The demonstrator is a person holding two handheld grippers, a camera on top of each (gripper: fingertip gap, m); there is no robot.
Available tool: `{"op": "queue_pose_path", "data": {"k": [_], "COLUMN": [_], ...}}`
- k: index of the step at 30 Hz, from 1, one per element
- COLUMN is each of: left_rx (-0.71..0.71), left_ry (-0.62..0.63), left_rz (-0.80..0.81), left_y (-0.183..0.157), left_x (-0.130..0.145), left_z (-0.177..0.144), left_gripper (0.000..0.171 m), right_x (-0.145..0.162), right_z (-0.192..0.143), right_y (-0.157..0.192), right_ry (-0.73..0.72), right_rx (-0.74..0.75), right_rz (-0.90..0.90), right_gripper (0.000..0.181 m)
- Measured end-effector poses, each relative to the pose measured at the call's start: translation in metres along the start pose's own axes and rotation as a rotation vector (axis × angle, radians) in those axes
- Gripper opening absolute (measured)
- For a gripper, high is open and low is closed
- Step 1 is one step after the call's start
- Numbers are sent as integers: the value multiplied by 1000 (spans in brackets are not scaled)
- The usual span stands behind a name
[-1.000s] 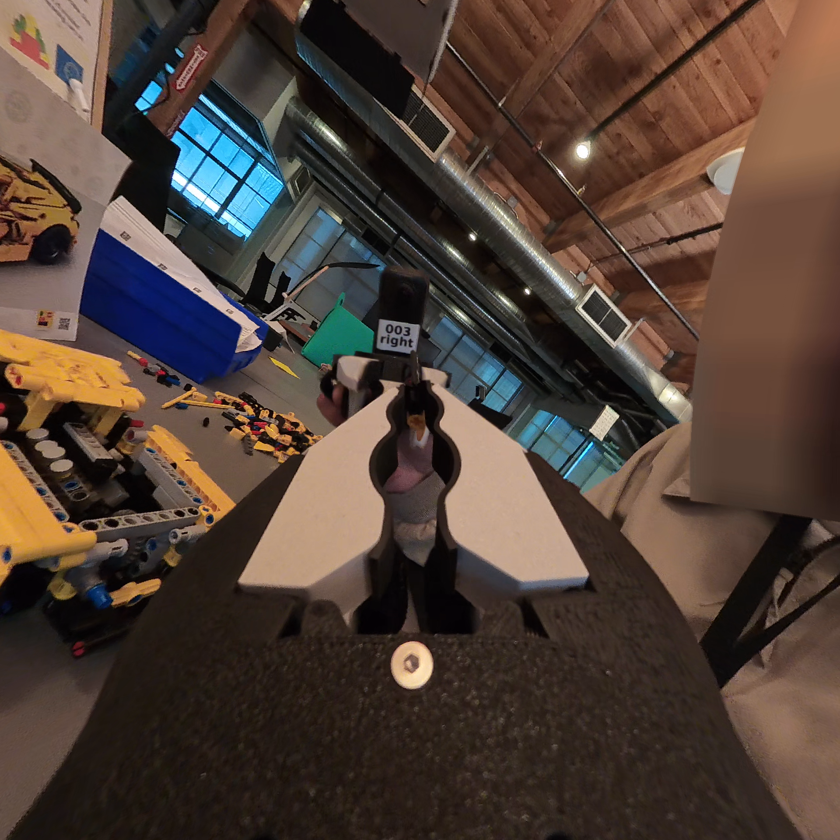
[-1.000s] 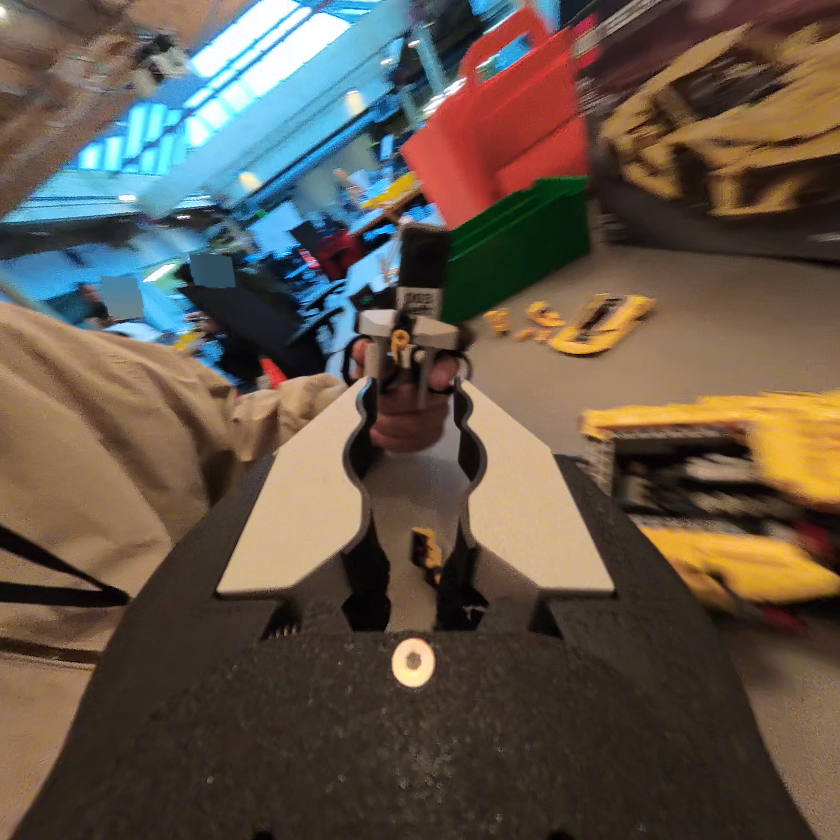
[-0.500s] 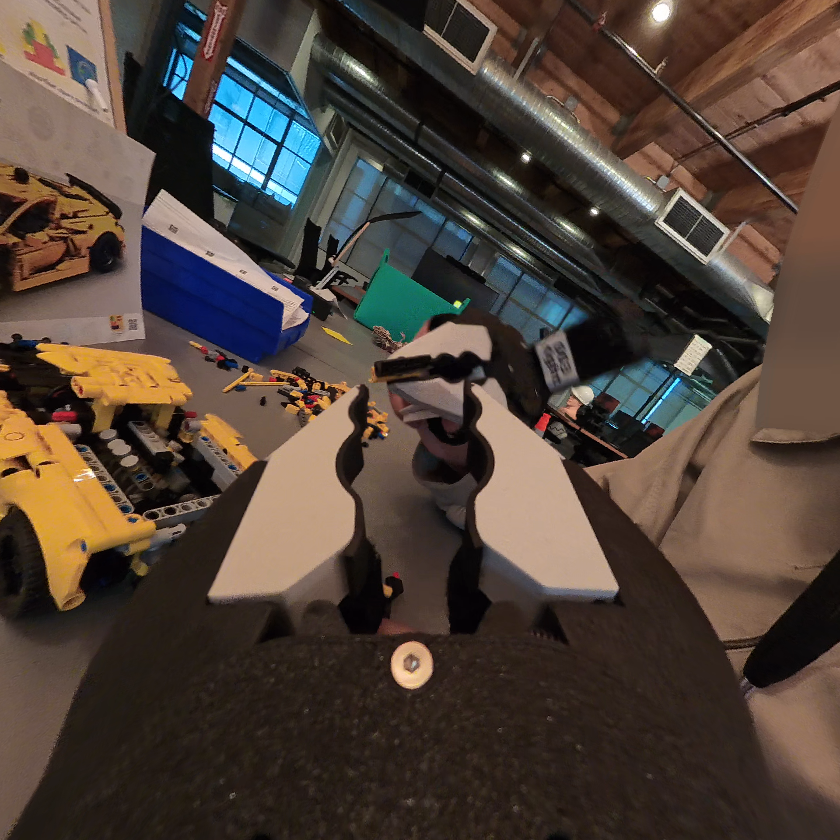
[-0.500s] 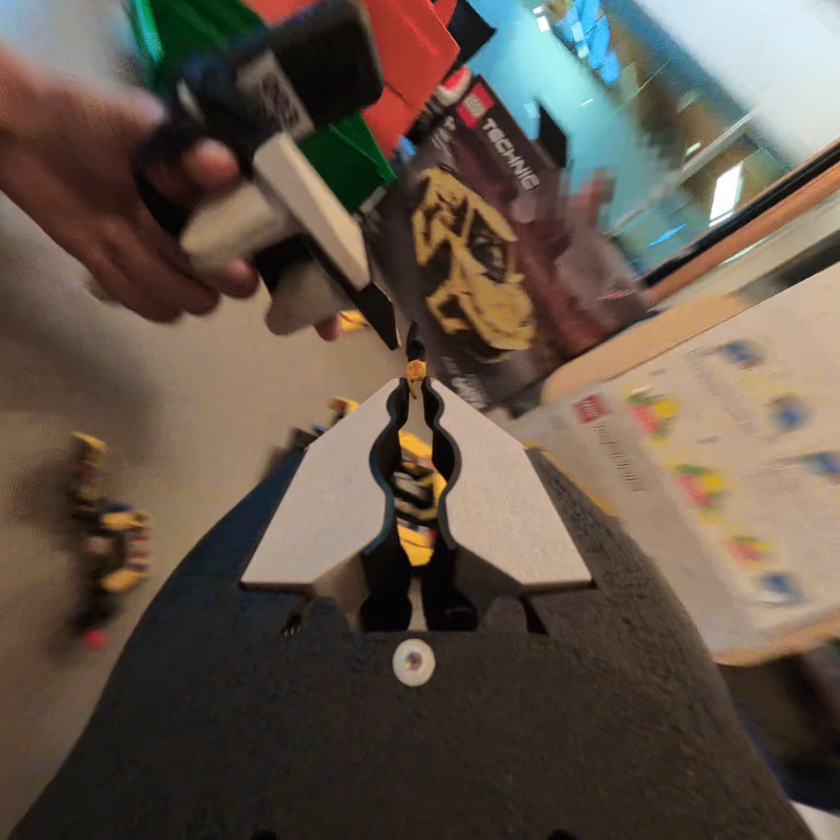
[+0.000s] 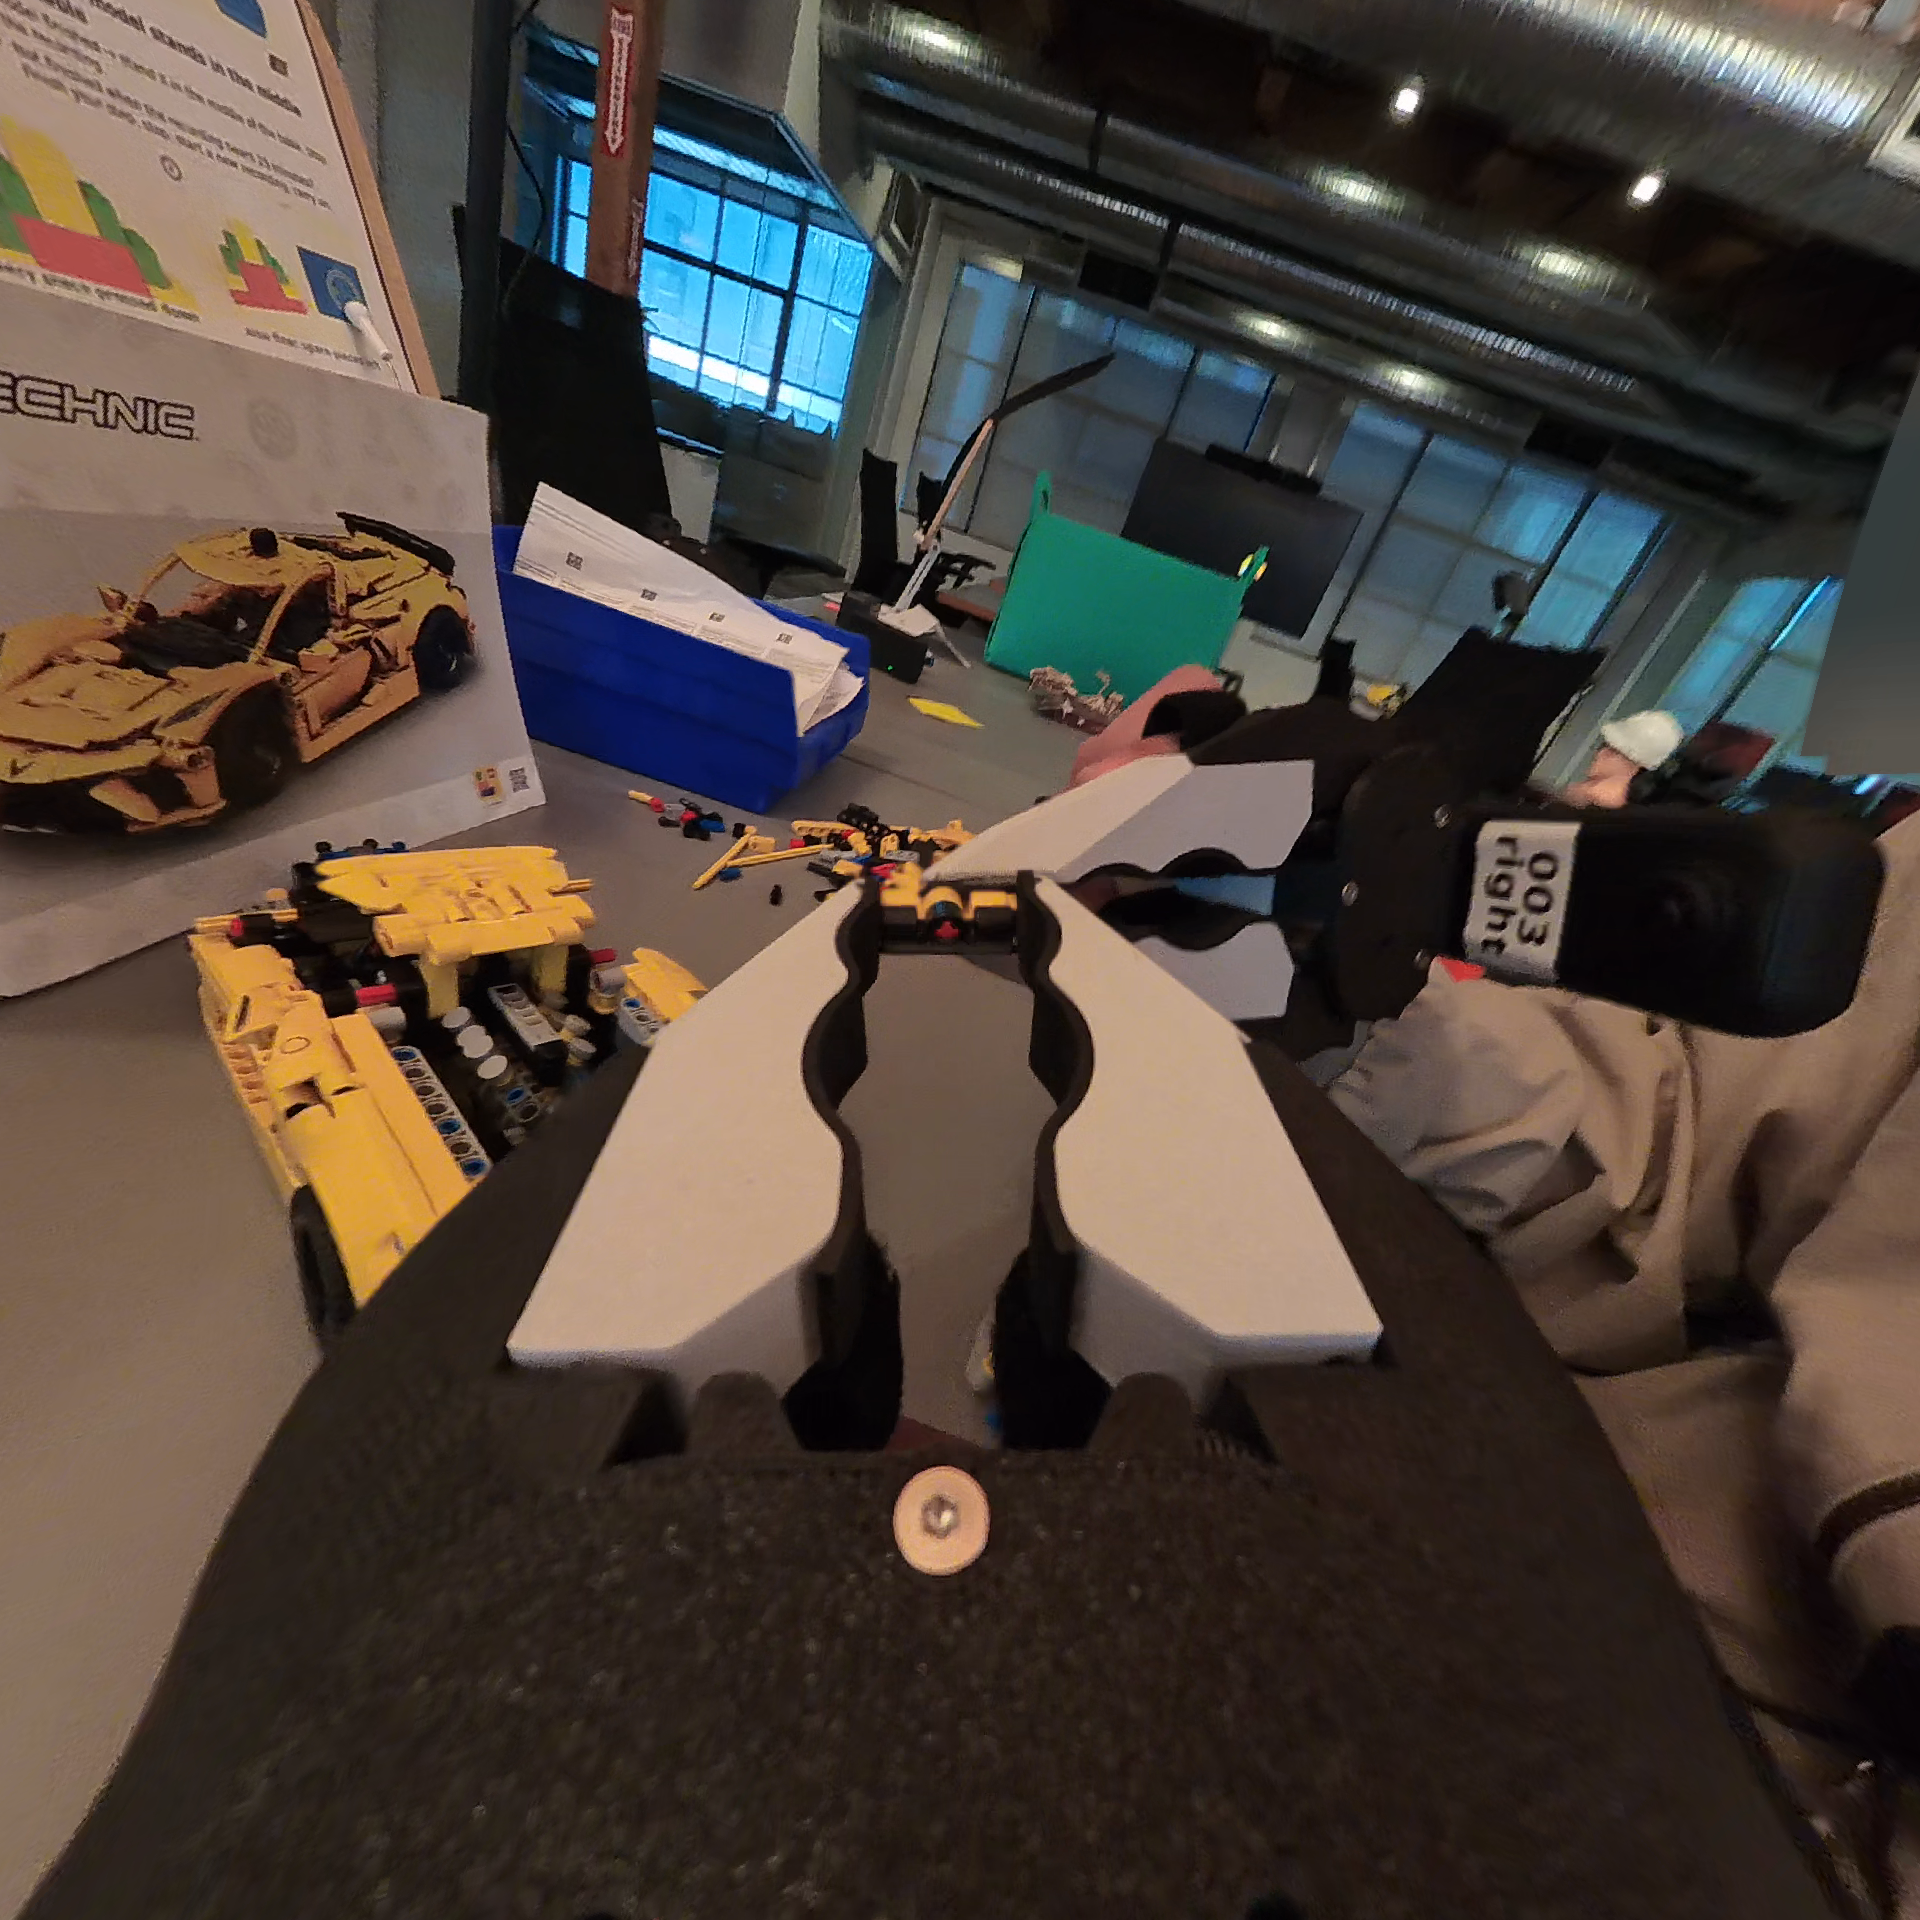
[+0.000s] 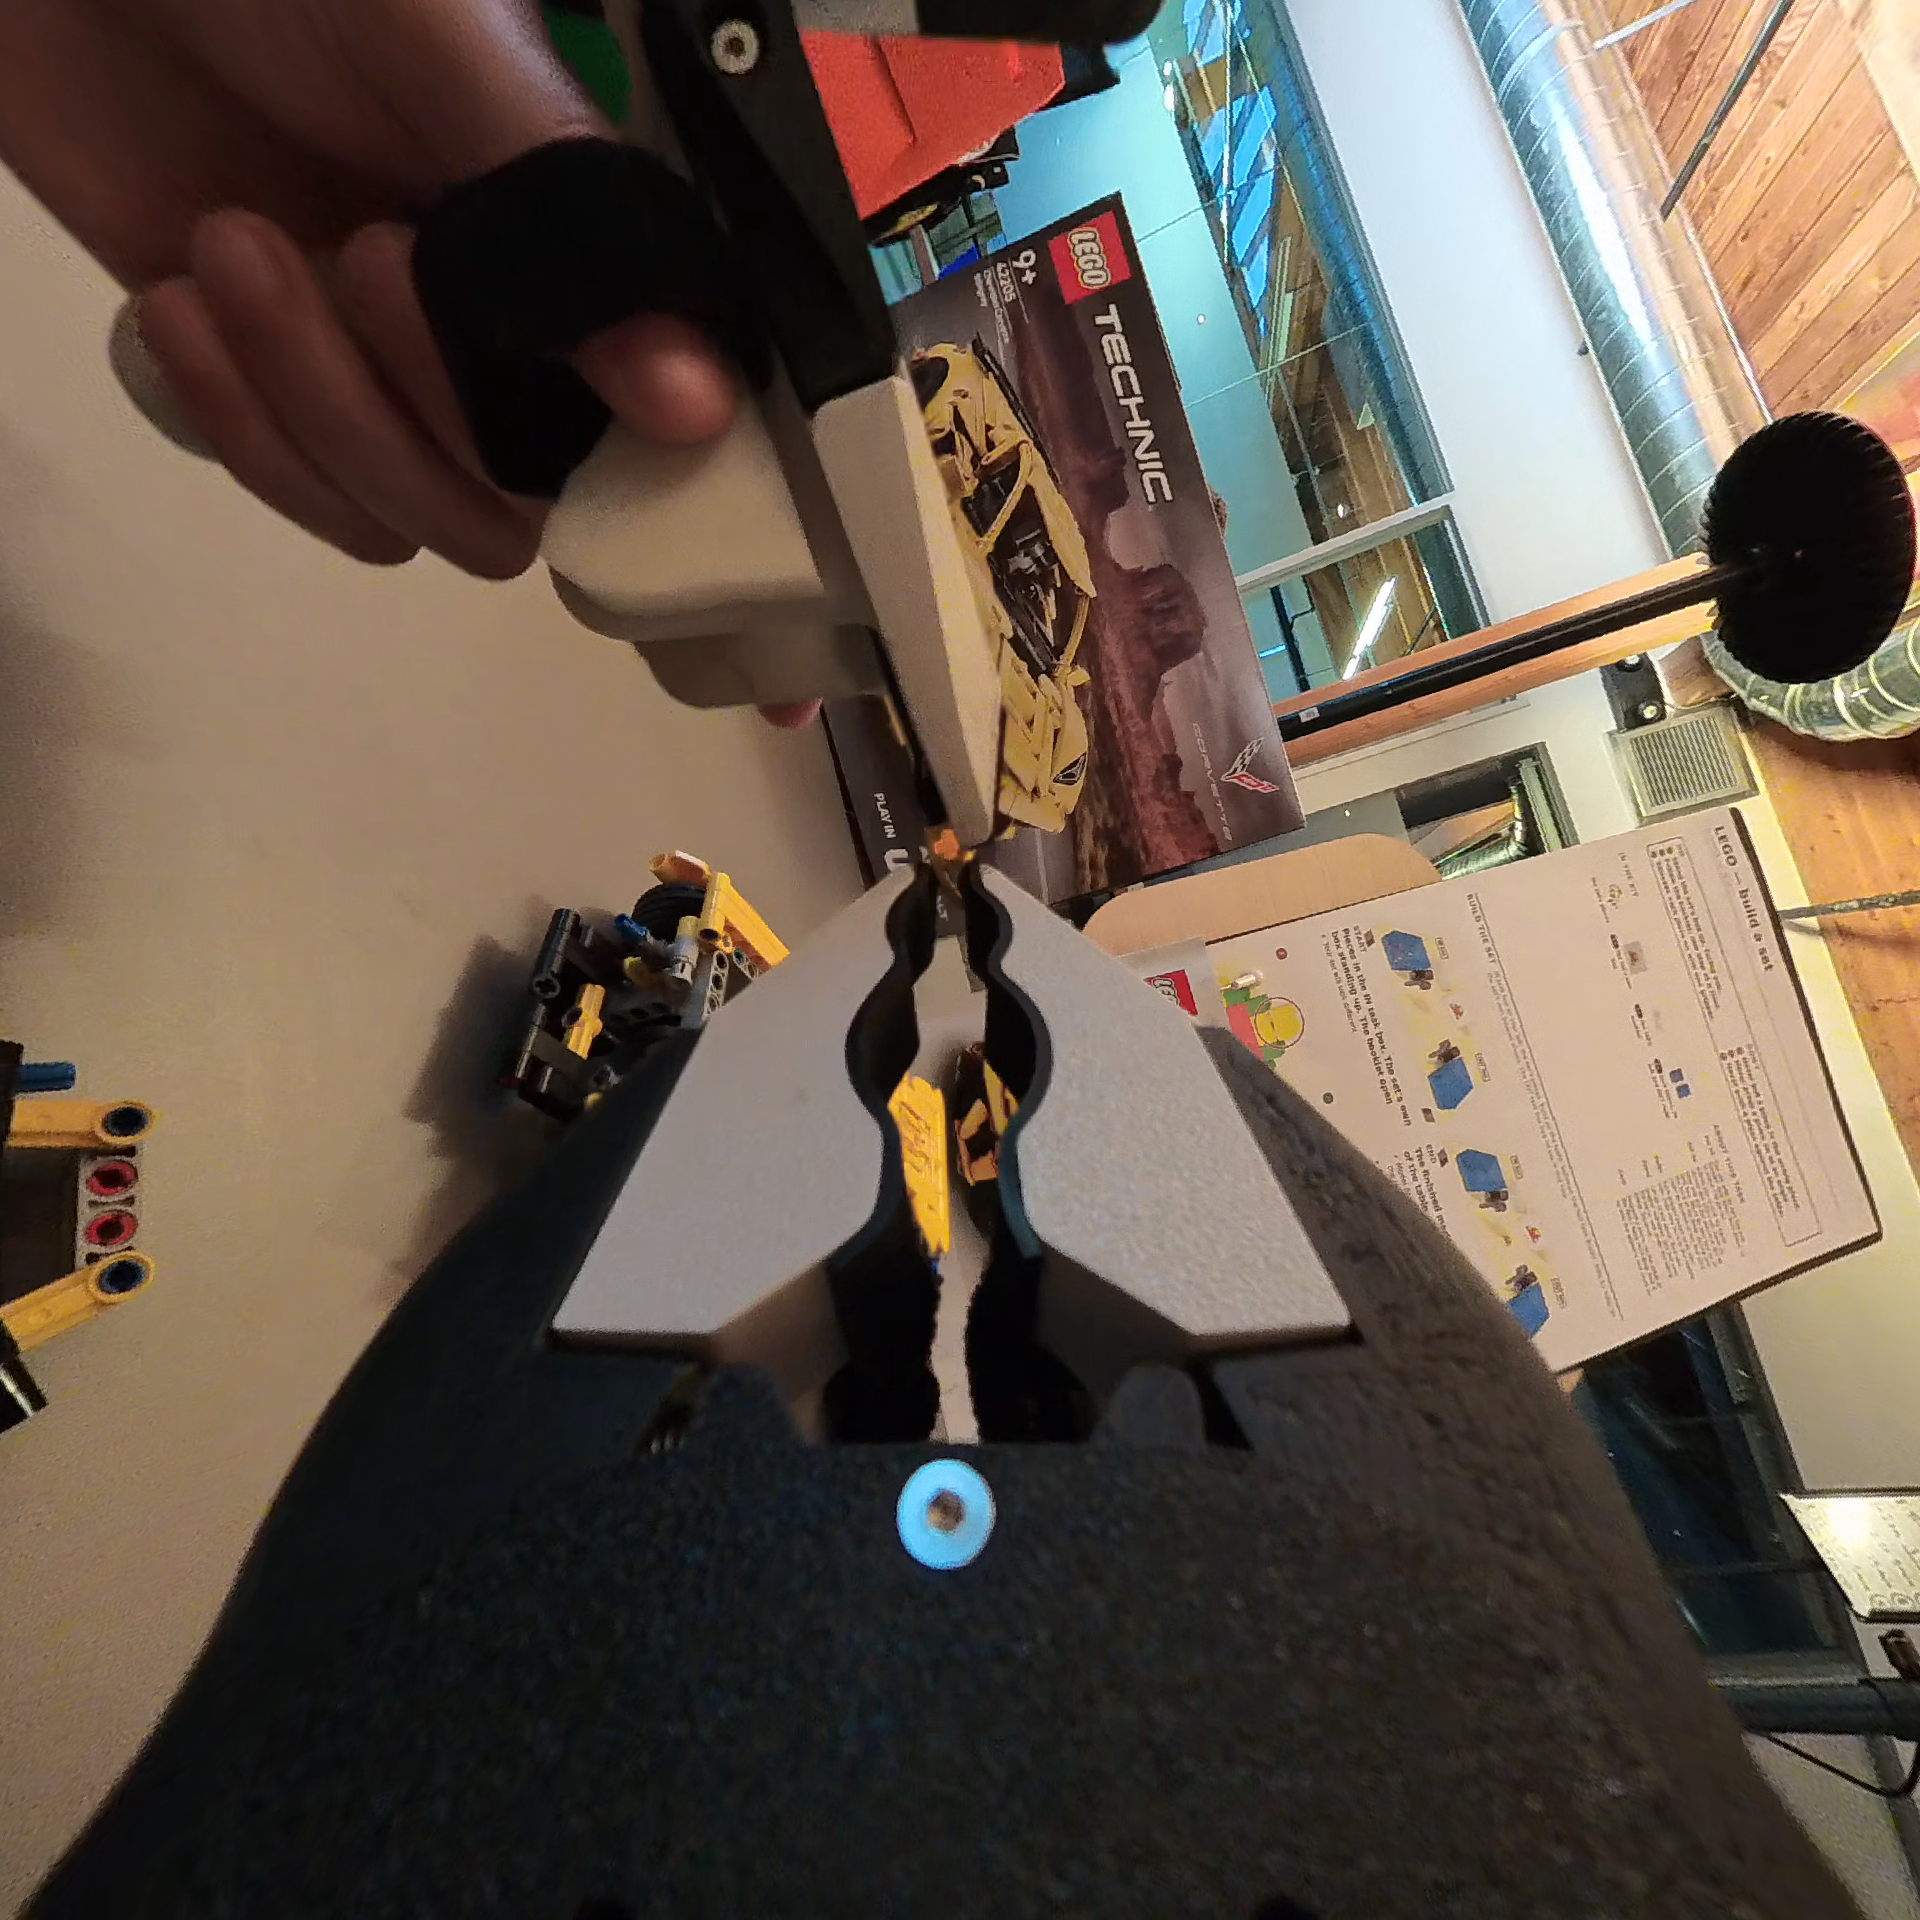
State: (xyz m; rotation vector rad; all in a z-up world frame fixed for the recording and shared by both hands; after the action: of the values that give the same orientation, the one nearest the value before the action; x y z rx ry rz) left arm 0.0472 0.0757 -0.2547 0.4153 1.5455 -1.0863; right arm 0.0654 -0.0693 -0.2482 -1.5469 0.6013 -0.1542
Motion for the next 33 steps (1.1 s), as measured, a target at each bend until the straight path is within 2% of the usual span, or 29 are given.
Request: {"op": "queue_pose_path", "data": {"k": [5, 7, 9, 10, 13, 16, 17, 18, 19, 22, 23, 25, 30, 33], "left_rx": [-46, -59, -49, -47, -75, -125, -146, -168, -177, -155, -157, -131, -145, -170], "left_ry": [72, 105, 119, 120, 133, 120, 119, 124, 131, 138, 134, 115, 175, 183], "left_rz": [136, 173, 216, 237, 457, 688, 766, 839, 894, 950, 957, 935, 985, 1011], "left_y": [-4, -5, -8, -10, -21, -35, -38, -42, -45, -50, -50, -52, -50, -48], "left_x": [3, 2, 1, 0, 2, 3, 4, 6, 8, 14, 16, 16, 26, 27], "left_z": [-1, -1, -3, -3, -3, -1, 0, 1, 3, 7, 8, 10, 15, 15], "left_gripper": [25, 24, 24, 24, 24, 25, 25, 25, 25, 25, 25, 25, 25, 25], "right_x": [0, 1, 0, 1, 21, 54, 63, 68, 73, 70, 67, 70, 59, 68], "right_z": [-1, 0, -3, -5, -3, 2, 4, 4, 5, 5, 3, 3, 3, 6], "right_y": [4, 6, 6, 5, -5, -8, -9, -11, -11, -4, -6, -7, -2, -6], "right_ry": [-9, -15, -46, -82, -171, -302, -405, -543, -615, -596, -640, -638, -631, -644], "right_rx": [-1, -15, -13, -38, -315, -672, -834, -992, -1088, -1128, -1151, -1122, -1170, -1118], "right_rz": [-46, -16, 103, 211, 707, 1282, 1494, 1670, 1777, 1757, 1760, 1762, 1716, 1787], "right_gripper": [4, 4, 6, 9, 60, 54, 51, 37, 29, 21, 15, 0, 1, 14]}}
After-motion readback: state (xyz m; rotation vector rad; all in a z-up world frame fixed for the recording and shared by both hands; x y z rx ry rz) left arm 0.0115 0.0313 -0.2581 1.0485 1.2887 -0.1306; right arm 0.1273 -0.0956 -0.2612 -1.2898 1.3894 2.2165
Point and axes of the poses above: each gripper's, where its closed fingertips meet, z out along the fingers, x out of its underside, y = z × x across the jaws, the point moved 9 cm from there along -z, back along the fingers, and after that the axes turned 7 degrees about -z, right-handed, at the moved point
